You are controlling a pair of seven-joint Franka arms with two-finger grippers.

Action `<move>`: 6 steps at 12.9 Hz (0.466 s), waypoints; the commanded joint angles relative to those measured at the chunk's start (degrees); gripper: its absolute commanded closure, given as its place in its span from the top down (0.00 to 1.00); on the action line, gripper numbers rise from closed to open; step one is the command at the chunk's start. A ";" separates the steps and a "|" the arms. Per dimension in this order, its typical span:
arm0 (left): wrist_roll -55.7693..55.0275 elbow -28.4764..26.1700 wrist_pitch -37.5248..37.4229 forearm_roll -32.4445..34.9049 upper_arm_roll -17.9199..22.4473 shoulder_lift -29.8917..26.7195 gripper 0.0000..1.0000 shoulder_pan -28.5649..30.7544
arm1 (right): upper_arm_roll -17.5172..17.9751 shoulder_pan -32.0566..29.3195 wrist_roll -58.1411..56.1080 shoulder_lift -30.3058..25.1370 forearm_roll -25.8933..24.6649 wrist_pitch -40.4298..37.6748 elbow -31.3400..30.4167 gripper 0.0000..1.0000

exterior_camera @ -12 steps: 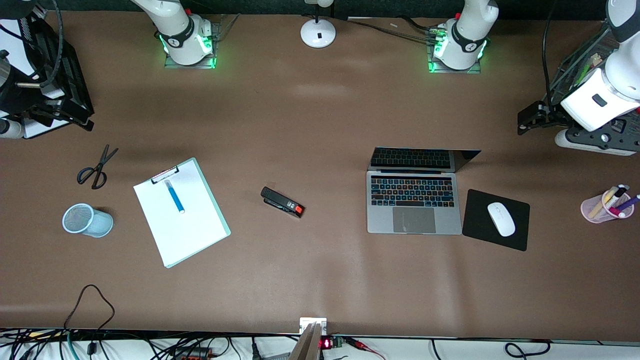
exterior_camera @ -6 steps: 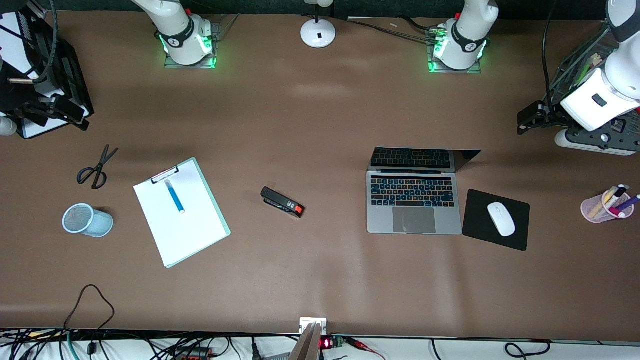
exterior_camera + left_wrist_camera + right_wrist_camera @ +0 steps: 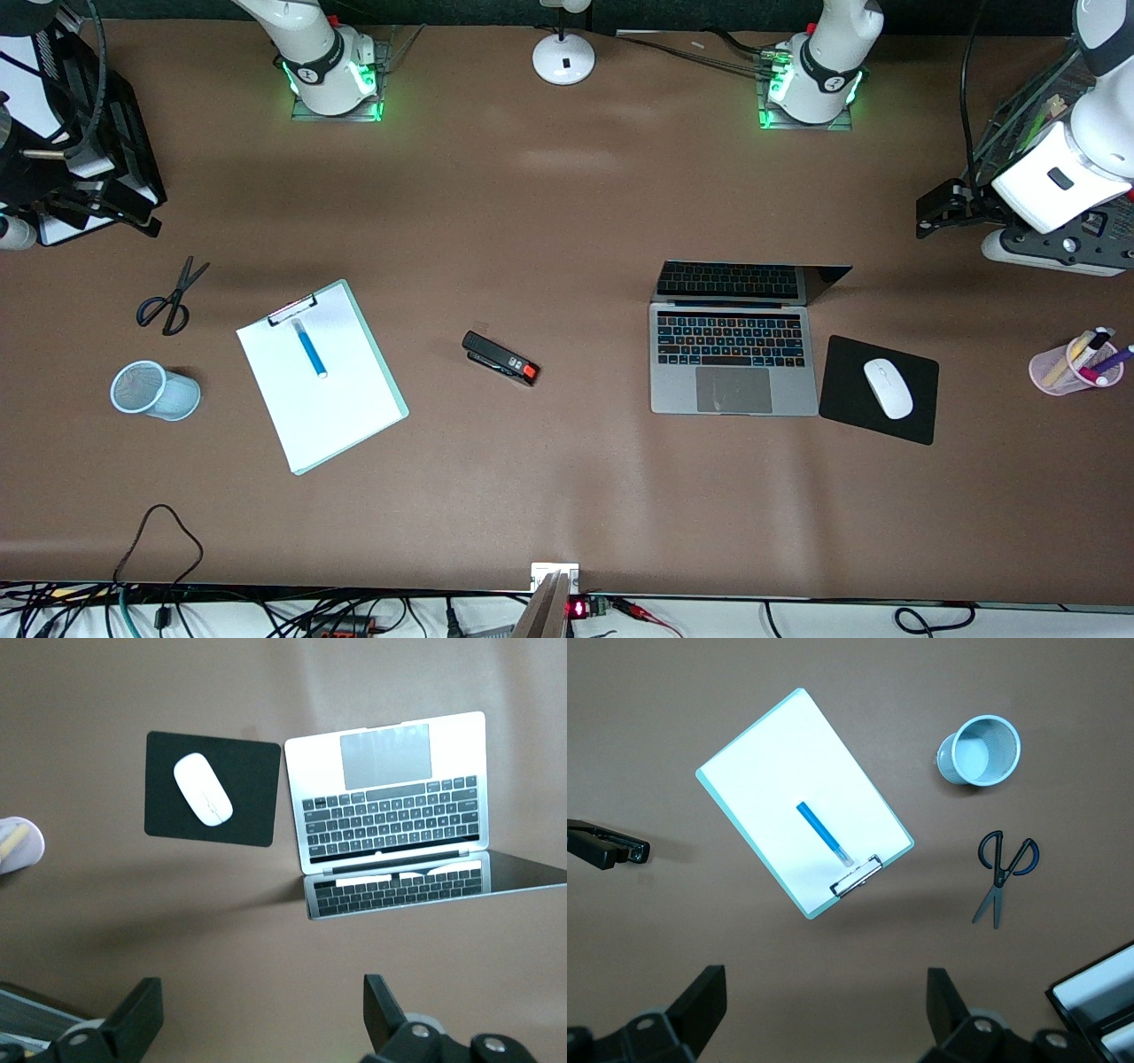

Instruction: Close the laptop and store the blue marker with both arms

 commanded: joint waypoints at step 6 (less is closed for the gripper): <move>7.29 5.87 -3.13 0.08 0.08 6.03 0.51 -0.08 | 0.34 0.37 -3.45 3.72 0.39 4.33 -0.76 1.00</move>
